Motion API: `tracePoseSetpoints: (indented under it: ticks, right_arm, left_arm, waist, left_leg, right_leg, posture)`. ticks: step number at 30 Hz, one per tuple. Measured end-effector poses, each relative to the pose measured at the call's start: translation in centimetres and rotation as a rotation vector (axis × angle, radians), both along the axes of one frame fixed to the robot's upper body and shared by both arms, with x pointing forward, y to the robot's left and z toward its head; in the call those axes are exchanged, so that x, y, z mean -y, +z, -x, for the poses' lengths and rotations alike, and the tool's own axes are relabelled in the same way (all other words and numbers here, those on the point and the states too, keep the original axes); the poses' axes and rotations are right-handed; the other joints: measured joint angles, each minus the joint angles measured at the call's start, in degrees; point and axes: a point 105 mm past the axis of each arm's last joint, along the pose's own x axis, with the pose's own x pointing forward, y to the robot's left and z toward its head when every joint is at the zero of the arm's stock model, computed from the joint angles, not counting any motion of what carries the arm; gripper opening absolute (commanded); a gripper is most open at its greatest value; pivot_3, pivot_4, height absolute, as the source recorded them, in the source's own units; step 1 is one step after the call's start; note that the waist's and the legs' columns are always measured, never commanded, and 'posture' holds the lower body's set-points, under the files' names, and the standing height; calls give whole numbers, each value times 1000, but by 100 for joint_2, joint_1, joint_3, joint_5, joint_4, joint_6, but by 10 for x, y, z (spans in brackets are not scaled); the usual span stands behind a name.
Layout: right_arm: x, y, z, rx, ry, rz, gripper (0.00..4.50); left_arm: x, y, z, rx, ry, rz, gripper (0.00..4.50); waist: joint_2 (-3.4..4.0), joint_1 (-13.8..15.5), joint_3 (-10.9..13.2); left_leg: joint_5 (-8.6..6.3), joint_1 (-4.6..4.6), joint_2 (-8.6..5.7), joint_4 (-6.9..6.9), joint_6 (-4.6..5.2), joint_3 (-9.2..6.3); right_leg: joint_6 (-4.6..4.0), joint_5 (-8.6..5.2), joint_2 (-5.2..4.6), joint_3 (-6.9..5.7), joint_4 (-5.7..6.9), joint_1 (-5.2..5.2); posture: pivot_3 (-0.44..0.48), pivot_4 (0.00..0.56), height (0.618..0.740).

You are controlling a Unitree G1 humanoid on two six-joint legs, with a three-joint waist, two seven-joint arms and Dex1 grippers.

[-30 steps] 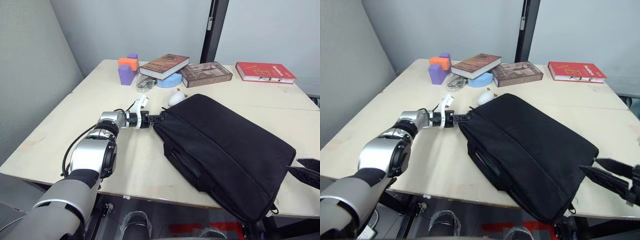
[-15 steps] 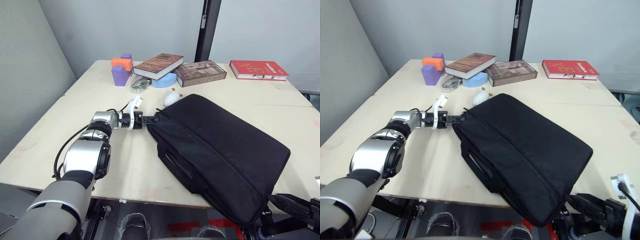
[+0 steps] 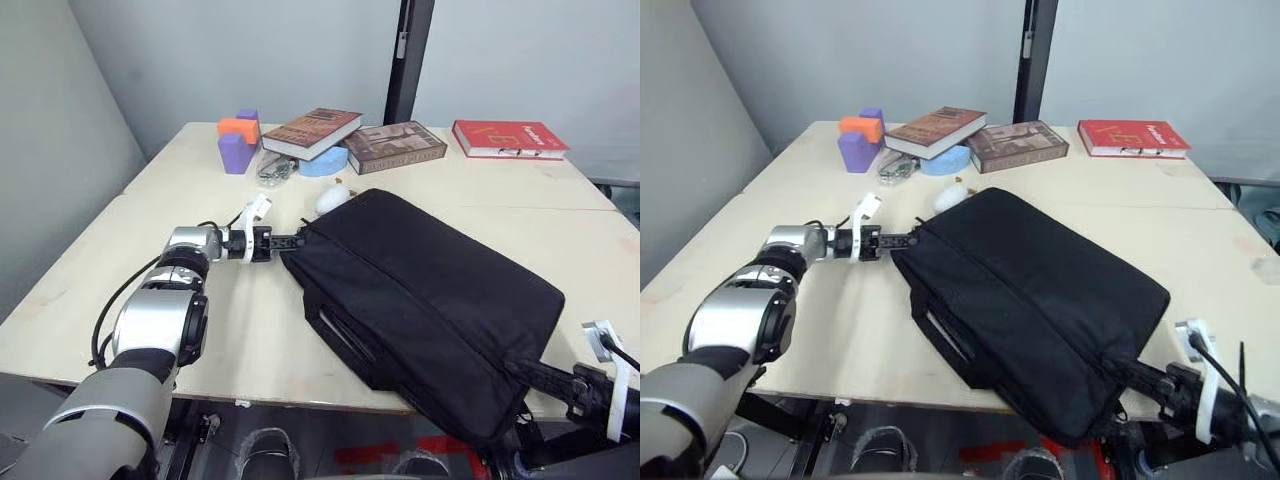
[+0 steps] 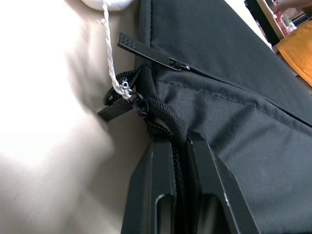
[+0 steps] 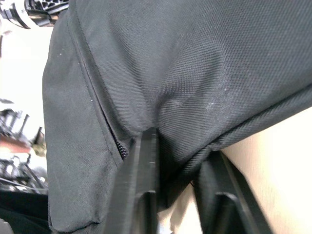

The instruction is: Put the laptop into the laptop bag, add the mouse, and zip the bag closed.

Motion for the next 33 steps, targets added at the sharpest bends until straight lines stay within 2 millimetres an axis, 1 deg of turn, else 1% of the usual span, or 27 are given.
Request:
tracePoseSetpoints:
  ticks: [4,7,11,15,17,20,22,25,31,32,33]
  right_arm:
    - [-16,12,-27,65,27,97,731]
    - [-29,22,-51,126,28,188,731]
    - [-39,33,-86,176,-26,294,731]
    - [-41,41,-117,146,-69,364,731]
    - [-37,45,-135,108,-105,391,731]
    - [-32,54,-156,79,-152,409,731]
    - [-32,56,-162,69,-155,423,731]
    - [-34,55,-165,67,-129,435,731]
    - [-34,53,-166,89,-84,459,731]
    - [-35,53,-166,90,-76,458,996]
    - [-34,52,-164,90,-68,462,1324]
  left_arm:
    - [-27,1,6,-5,54,-9,0]
    - [-46,0,16,-20,91,-10,0]
    - [-61,0,33,-38,137,-4,0]
    - [-61,2,48,-57,181,27,0]
    - [-55,5,58,-59,187,46,0]
    - [-46,6,74,-72,195,87,0]
    - [-42,6,83,-78,211,101,0]
    - [-44,7,88,-79,267,118,0]
    - [-40,-3,105,-80,317,106,0]
    - [-40,-4,105,-78,328,98,0]
    - [-40,-5,105,-73,340,89,408]
  waist:
    - [3,-50,2]
    - [4,-83,3]
    - [8,-89,5]
    - [8,-61,7]
    - [9,-76,7]
    - [9,-98,7]
    - [8,-100,7]
    - [7,-98,7]
    - [5,-122,6]
    - [5,-123,6]
    - [5,-120,6]
  left_leg:
    - [1,-6,3,-2,-4,0]
    - [3,-22,3,-5,-7,6]
    - [3,-24,5,-9,-11,8]
    - [2,-28,6,-5,-12,8]
    - [2,-34,4,-3,-12,6]
    - [3,-51,6,1,-13,5]
    - [4,-56,16,1,-17,3]
    - [4,-55,24,1,-20,2]
    - [2,-42,26,6,-21,4]
    - [3,-40,27,7,-21,4]
    - [2,-33,27,9,-21,5]
  right_leg:
    - [0,0,3,0,6,-13]
    - [0,0,5,2,4,-29]
    - [-1,0,6,3,6,-35]
    - [-3,-1,6,2,7,-34]
    - [-3,-1,5,0,8,-36]
    - [-4,-1,7,-1,15,-52]
    - [-3,0,18,-3,18,-59]
    - [-3,0,27,-3,24,-61]
    - [-3,0,27,0,32,-55]
    - [-3,0,28,0,36,-55]
    - [-3,0,28,2,39,-51]
  posture:
    - [0,150,725]
    - [0,150,725]
    - [0,150,725]
    - [0,150,725]
    - [0,150,725]
    - [0,150,725]
    - [0,150,725]
    - [0,150,725]
    - [0,150,725]
    - [0,150,725]
    - [0,150,725]
